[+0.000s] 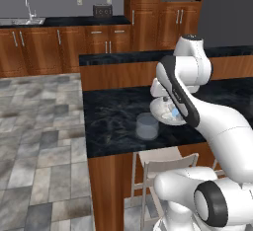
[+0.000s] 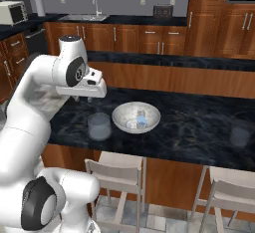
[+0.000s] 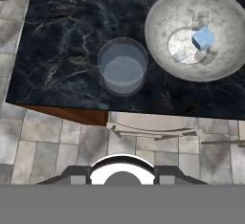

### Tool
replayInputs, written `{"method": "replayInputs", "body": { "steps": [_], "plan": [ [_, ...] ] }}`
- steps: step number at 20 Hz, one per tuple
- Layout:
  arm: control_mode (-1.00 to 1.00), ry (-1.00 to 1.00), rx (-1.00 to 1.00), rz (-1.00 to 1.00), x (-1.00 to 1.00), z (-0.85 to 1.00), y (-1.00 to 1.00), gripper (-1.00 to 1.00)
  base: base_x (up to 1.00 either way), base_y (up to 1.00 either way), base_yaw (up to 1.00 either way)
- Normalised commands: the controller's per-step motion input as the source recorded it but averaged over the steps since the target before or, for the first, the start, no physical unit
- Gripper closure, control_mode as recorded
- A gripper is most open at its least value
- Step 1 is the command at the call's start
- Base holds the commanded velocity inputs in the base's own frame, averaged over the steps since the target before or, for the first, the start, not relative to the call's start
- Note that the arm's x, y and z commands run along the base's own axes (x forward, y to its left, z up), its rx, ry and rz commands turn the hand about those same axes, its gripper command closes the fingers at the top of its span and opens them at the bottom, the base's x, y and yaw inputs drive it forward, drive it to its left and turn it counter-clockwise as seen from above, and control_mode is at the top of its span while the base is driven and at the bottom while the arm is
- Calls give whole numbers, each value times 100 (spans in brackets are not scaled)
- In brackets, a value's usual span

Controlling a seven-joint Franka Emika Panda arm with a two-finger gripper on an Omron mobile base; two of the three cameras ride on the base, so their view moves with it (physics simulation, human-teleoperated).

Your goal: There are four ice cubes in the ice bowl. Place two ice cubes in each glass of water.

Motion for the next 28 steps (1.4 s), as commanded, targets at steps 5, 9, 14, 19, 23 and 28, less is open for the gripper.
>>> {"method": "replayInputs", "body": {
  "steps": [5, 9, 14, 19, 23, 28],
  "plan": [
    [-100, -7, 1, 0, 0, -17, -17, -100, 0, 0, 0],
    [-100, -8, 2, 0, 0, -37, -51, -100, 0, 0, 0],
    [-100, -1, 0, 0, 0, -35, -54, -100, 0, 0, 0],
    [-100, 0, 0, 0, 18, -17, -39, -100, 0, 0, 0],
    [-100, 3, 0, 0, 37, -11, -25, -100, 0, 0, 0],
    [-100, 1, 0, 0, 44, -15, -21, -100, 0, 0, 0]
  ]
}}
